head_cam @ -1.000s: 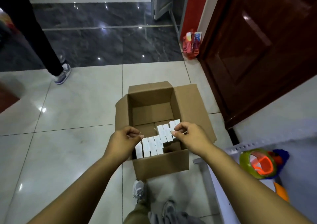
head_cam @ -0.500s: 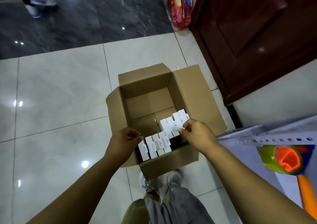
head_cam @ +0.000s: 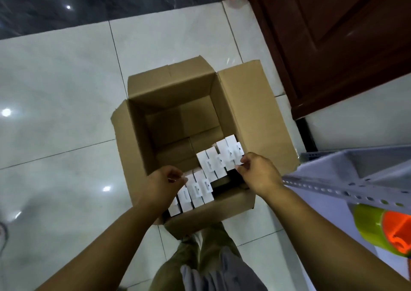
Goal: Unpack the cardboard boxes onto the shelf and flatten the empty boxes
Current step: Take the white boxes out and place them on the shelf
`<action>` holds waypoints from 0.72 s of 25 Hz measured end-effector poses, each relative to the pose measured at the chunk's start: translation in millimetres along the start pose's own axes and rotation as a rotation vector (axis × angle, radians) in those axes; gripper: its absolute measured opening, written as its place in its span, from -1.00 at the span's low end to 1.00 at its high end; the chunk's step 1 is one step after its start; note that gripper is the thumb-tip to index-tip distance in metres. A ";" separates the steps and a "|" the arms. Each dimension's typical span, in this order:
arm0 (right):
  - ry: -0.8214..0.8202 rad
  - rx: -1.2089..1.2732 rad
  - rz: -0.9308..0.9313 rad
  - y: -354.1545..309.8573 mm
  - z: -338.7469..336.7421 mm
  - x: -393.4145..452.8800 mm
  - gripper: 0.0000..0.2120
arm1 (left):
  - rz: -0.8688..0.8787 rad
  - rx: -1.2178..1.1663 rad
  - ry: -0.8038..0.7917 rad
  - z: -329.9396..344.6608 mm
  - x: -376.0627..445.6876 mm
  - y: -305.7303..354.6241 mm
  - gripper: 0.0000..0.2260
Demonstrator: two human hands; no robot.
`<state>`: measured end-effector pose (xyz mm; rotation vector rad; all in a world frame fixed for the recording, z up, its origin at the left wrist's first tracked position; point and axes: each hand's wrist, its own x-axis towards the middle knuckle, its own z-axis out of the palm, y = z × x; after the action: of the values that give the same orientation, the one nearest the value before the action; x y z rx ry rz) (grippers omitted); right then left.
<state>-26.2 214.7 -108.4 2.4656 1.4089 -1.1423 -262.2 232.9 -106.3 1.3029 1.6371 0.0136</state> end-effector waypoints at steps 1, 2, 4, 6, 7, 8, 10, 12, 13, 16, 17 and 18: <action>-0.003 -0.006 -0.001 1.0 1.2 7.5 -0.68 | 0.001 -0.001 -0.008 4.3 7.0 1.8 -0.91; -0.004 -0.008 -0.004 2.2 2.5 16.3 -0.67 | 0.002 -0.007 -0.015 9.2 14.8 4.4 -0.92; -0.006 0.003 -0.023 4.6 7.0 36.0 -0.65 | -0.018 -0.032 -0.022 20.0 30.5 7.4 -0.92; 0.012 0.002 -0.066 5.9 12.7 57.1 -0.64 | -0.025 -0.057 -0.022 32.2 48.0 8.6 -0.91; 0.030 -0.007 -0.085 6.7 15.4 68.2 -0.64 | -0.019 -0.064 -0.029 39.4 57.3 9.8 -0.91; 0.046 -0.017 -0.094 7.4 18.8 76.9 -0.63 | -0.013 -0.068 -0.037 46.8 64.9 11.2 -0.89; 0.083 -0.039 -0.107 7.3 24.9 90.9 -0.62 | -0.004 -0.072 -0.032 59.7 79.7 14.1 -0.80; 0.101 -0.081 -0.130 6.5 30.3 101.2 -0.62 | 0.017 -0.023 0.000 72.2 94.9 16.6 -0.72; 0.097 -0.127 -0.154 6.2 34.5 107.0 -0.62 | 0.033 0.003 0.024 79.1 103.6 14.8 -0.70; 0.079 -0.317 -0.223 3.7 39.2 114.5 -0.58 | 0.079 0.047 0.065 93.2 120.4 12.3 -0.65; 0.081 -0.370 -0.233 3.2 41.2 116.8 -0.56 | 0.087 0.071 0.062 97.4 124.1 11.7 -0.63; 0.087 -0.414 -0.238 2.5 42.9 117.5 -0.55 | 0.097 0.093 0.049 101.0 127.3 11.7 -0.62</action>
<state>-13.3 279.2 -214.8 2.1226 1.7892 -0.6875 -174.0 277.7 -235.8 1.4629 1.6308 0.0285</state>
